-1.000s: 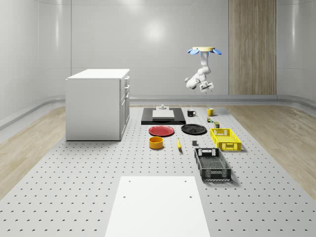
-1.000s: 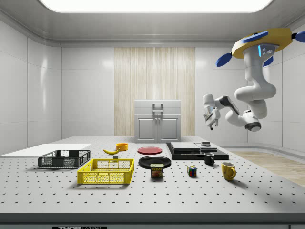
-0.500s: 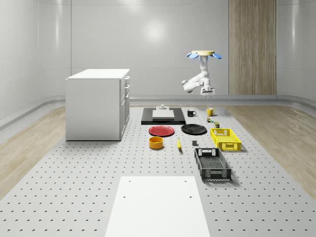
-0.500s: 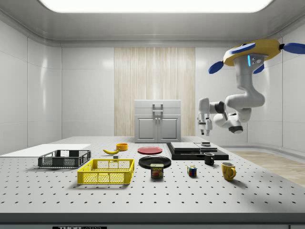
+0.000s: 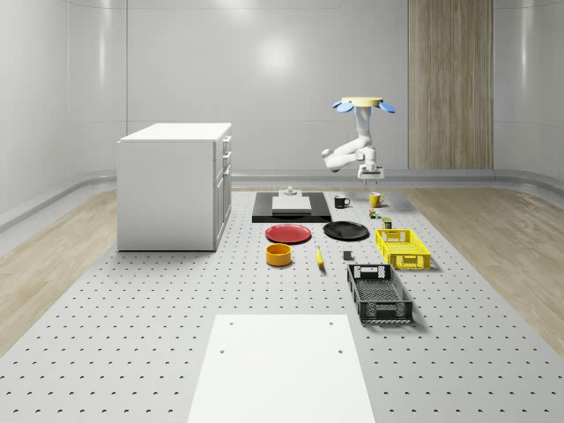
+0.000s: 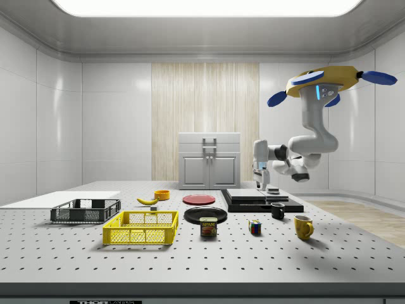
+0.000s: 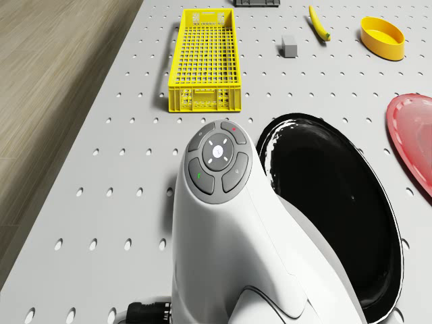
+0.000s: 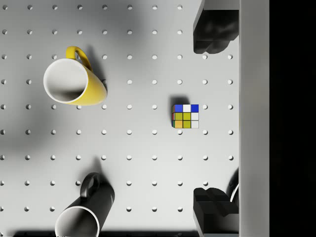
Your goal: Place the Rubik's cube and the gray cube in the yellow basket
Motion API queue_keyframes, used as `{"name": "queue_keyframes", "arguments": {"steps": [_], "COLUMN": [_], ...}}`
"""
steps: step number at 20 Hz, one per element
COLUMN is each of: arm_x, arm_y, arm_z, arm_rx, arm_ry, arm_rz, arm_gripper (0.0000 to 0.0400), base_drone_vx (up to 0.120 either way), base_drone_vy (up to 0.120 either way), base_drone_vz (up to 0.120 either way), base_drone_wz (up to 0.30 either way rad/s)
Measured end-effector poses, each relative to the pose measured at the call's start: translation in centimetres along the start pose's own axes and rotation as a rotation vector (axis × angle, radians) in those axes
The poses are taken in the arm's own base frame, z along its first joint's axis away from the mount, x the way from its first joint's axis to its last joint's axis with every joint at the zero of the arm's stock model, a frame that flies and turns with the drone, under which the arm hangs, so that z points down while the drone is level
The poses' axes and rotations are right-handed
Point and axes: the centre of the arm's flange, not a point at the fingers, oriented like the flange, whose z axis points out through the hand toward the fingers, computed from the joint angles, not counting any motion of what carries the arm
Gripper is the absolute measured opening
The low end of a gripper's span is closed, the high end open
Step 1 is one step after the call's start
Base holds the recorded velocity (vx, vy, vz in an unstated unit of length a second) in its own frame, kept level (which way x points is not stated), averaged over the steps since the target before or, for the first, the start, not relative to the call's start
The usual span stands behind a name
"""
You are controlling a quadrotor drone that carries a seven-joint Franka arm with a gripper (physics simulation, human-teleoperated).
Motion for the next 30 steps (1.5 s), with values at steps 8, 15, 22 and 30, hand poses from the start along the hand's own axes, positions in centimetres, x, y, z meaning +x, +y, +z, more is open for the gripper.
{"name": "queue_keyframes", "arguments": {"steps": [8, 15, 22, 30], "arm_x": [-0.05, -0.06, -0.06, -0.06], "arm_y": [-0.05, -0.06, -0.06, -0.06], "arm_z": [0.0, -0.01, -0.01, -0.01], "arm_rx": [-0.005, -0.006, -0.006, -0.006], "arm_ry": [0.005, 0.006, 0.007, 0.007], "arm_rz": [0.0, 0.0, 0.0, 0.0], "arm_gripper": [0.04, 0.04, 0.04, 0.04], "base_drone_vx": [0.045, 0.017, 0.0, 0.0], "base_drone_vy": [0.0, 0.0, 0.029, 0.0], "base_drone_vz": [-0.12, -0.12, -0.12, -0.095], "base_drone_wz": [0.0, 0.0, 0.0, 0.0]}}
